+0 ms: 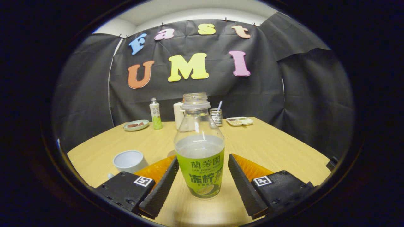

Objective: Take the bottle from table, then pour the juice into the cup, finally place the bottle on the coaster

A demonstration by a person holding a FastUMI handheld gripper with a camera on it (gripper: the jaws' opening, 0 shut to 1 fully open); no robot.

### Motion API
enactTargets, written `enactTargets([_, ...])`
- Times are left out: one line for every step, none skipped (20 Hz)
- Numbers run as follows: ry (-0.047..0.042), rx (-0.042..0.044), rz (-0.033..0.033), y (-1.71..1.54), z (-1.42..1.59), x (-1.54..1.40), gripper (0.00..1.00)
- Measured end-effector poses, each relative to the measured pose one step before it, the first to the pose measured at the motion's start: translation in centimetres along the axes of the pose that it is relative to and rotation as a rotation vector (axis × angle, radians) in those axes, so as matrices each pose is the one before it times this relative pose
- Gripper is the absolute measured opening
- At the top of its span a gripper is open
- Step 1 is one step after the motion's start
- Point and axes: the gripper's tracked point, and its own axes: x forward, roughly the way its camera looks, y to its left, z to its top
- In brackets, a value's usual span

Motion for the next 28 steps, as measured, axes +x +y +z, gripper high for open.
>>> enactTargets([-0.01149,-0.00397,0.00222,0.012,0.218,-0.005,0.96])
enactTargets([-0.02279,0.00157,0.00634,0.013,0.550,-0.141,0.91])
enactTargets([-0.01543,0.00161,0.00004,-0.024,0.222,-0.146,0.86])
enactTargets([-0.01061,0.00132,0.00198,0.050,0.497,-0.520,0.81])
enactTargets([0.00126,-0.00770,0.00388,0.226,-0.290,0.228,0.81])
enactTargets([-0.00717,-0.00448,-0.00117,0.011,0.275,-0.353,0.81])
enactTargets([-0.00747,-0.01123,-0.00062,0.027,0.358,-0.433,0.80])
enactTargets([-0.00869,-0.00988,-0.00304,0.115,0.439,-0.573,0.80])
enactTargets([-0.00834,-0.01187,-0.00399,0.109,0.331,-0.501,0.80])
enactTargets([-0.00739,-0.01241,-0.00384,0.109,0.384,-0.433,0.80])
enactTargets([-0.00187,-0.01738,-0.01065,-0.102,0.312,-0.417,0.80])
enactTargets([-0.00088,-0.01661,-0.00181,-0.034,0.448,-0.419,0.80])
enactTargets([-0.00059,-0.01686,-0.00220,0.050,0.372,-0.281,0.80])
enactTargets([-0.00287,-0.01290,-0.00891,-0.162,0.278,-0.269,0.80])
enactTargets([-0.00666,-0.01823,-0.01120,-0.130,0.289,-0.246,0.80])
enactTargets([-0.00979,-0.02407,-0.01951,-0.195,0.354,-0.182,0.80])
enactTargets([-0.00614,-0.02168,-0.01669,-0.185,0.021,-0.106,0.80])
enactTargets([0.00436,-0.02559,-0.00944,-0.050,0.038,-0.049,0.80])
enactTargets([0.01023,-0.01992,-0.00090,0.187,-0.038,0.193,0.80])
enactTargets([0.01597,-0.01326,-0.00019,0.028,0.054,0.189,0.80])
enactTargets([0.01036,-0.00681,0.01123,-0.015,0.296,0.155,0.80])
enactTargets([0.00968,-0.01064,0.00205,-0.165,0.376,0.307,0.80])
enactTargets([0.00327,-0.00549,-0.00885,-0.697,0.486,0.257,0.80])
enactTargets([0.01176,-0.01280,-0.00208,-0.509,0.297,0.354,0.80])
enactTargets([0.01934,-0.01693,0.00052,-0.230,0.009,0.592,0.80])
enactTargets([0.02167,-0.01685,-0.00393,-0.371,-0.007,0.508,0.80])
enactTargets([0.02828,-0.00568,-0.00551,-0.624,-0.260,0.484,0.80])
enactTargets([0.02561,0.00401,-0.01335,-0.582,-0.326,0.390,0.80])
